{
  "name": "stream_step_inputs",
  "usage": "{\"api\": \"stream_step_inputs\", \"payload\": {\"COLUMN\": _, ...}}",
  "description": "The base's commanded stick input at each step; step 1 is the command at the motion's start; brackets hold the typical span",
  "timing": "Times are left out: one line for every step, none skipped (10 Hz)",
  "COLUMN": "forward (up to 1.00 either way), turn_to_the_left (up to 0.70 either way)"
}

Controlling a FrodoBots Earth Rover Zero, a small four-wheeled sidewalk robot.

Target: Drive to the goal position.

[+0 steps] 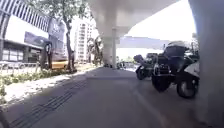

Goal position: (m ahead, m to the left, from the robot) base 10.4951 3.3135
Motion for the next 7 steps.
{"api": "stream_step_inputs", "payload": {"forward": 0.7, "turn_to_the_left": 0.0}}
{"api": "stream_step_inputs", "payload": {"forward": 0.7, "turn_to_the_left": 0.0}}
{"api": "stream_step_inputs", "payload": {"forward": 0.7, "turn_to_the_left": 0.0}}
{"api": "stream_step_inputs", "payload": {"forward": 0.7, "turn_to_the_left": 0.0}}
{"api": "stream_step_inputs", "payload": {"forward": 0.7, "turn_to_the_left": 0.0}}
{"api": "stream_step_inputs", "payload": {"forward": 0.7, "turn_to_the_left": 0.0}}
{"api": "stream_step_inputs", "payload": {"forward": 0.7, "turn_to_the_left": 0.0}}
